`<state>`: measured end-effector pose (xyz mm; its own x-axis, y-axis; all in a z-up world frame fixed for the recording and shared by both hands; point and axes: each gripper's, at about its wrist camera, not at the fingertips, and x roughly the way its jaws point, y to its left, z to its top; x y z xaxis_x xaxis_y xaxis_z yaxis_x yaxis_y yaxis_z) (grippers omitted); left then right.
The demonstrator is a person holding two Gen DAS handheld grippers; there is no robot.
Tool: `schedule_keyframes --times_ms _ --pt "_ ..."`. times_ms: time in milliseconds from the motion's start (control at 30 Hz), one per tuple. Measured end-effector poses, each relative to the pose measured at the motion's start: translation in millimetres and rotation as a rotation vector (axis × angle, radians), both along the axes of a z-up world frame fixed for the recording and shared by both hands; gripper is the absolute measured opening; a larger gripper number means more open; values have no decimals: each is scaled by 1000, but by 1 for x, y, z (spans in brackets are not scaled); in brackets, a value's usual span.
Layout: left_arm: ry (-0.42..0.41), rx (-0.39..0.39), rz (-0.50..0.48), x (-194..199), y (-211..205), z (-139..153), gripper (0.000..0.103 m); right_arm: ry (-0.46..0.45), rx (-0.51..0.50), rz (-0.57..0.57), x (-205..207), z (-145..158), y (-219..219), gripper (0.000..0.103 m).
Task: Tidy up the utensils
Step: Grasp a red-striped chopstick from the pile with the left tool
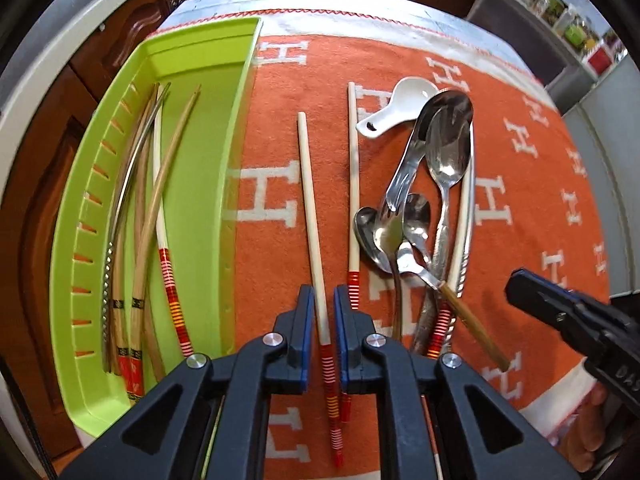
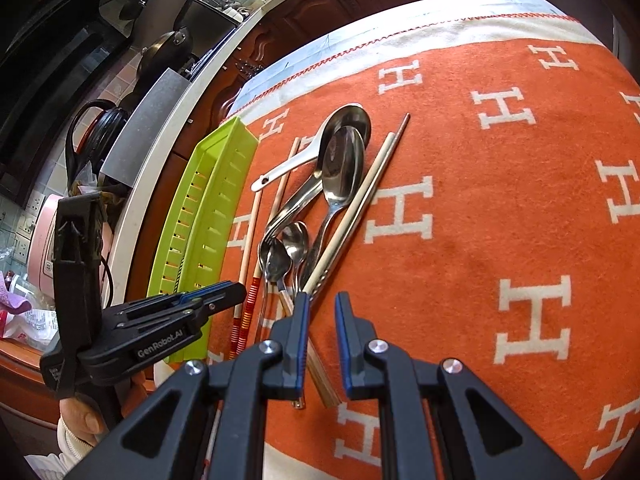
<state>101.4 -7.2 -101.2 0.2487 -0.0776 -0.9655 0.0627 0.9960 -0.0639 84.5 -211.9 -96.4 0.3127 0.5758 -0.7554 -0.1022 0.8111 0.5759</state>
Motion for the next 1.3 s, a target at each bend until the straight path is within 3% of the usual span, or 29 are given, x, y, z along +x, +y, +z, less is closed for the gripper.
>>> schedule_keyframes --times_ms 167,367,533,867,1100,1300 --pt "4 103 -19 5 -18 -5 12 -12 -3 -1 -1 3 2 13" --pt "50 87 13 18 -19 -5 14 -17 4 -2 -1 4 2 13" --pt "61 63 -9 20 -28 -7 9 -11 20 -8 -1 1 -3 13" --pt "25 78 27 13 -33 -10 10 -9 44 1 -2 -4 -11 13" --pt "19 -49 69 0 -11 -8 3 -4 50 22 -5 -8 -8 13" --pt "0 -90 60 -21 1 8 3 -28 44 60 -8 3 6 13"
